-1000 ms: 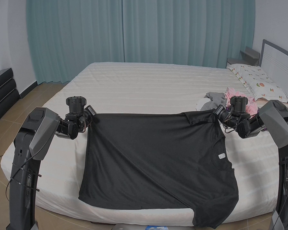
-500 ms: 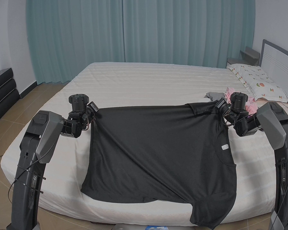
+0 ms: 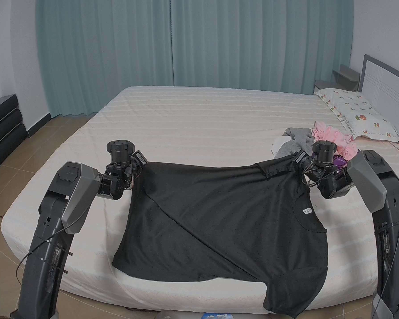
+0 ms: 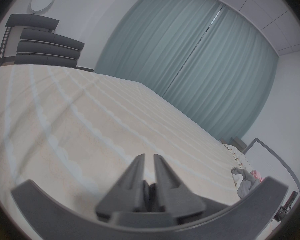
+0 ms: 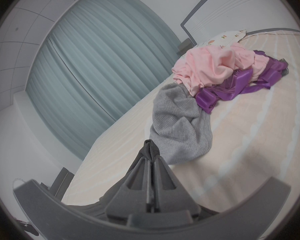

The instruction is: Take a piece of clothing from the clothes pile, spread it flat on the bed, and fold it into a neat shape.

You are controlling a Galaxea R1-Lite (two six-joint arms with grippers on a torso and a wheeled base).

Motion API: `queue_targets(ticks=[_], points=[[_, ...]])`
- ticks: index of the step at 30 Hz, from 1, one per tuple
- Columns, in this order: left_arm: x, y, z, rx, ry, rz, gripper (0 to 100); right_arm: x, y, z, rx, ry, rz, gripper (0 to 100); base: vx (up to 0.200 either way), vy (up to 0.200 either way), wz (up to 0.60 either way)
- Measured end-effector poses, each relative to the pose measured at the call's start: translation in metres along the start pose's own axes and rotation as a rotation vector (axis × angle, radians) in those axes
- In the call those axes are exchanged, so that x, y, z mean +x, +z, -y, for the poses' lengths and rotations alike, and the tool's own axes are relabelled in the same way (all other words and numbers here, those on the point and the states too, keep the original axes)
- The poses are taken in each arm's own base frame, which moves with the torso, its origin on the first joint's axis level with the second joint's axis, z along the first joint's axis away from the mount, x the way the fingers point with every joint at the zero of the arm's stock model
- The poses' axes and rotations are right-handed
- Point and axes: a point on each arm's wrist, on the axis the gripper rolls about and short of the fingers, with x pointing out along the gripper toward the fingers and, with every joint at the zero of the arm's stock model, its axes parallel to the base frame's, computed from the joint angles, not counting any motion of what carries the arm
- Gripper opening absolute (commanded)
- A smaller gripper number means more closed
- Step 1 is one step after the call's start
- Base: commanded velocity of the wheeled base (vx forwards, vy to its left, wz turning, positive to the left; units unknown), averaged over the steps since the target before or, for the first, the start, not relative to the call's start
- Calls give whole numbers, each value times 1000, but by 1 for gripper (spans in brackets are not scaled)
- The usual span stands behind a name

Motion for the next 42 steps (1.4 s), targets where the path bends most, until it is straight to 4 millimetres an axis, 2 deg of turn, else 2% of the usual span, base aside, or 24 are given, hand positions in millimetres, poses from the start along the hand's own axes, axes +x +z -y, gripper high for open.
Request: queue_targets(ticks=[1,7,14,21,29,36,41,42], points=[[1,-2,-1,1,1,-4,100,1,-2,1,0,-3,-6,100,0,0,0],[1,-7,-3,2,21,-2,100,1,-11,8,3,-21,-32,100,0,0,0],[-1,-7,-10,4,63,-5,100,-11,-1,9,27,-25,-37,100,0,0,0],[-27,-7,-20,11,118,-93,100,-38,10,10,44,-5,-93,100,0,0,0],[-88,3,-25,4,143,-217,100,-98,7,17,63,1,-233,100,0,0,0],[-156,5,-29,-30,156,-292,100,-160,-2,25,77,-3,-341,100,0,0,0],[-214,-1,-30,-58,163,-356,100,-210,-12,29,86,-11,-417,100,0,0,0],[-220,-2,-30,-64,163,-361,100,-216,-13,30,87,-12,-424,100,-200,0,0]])
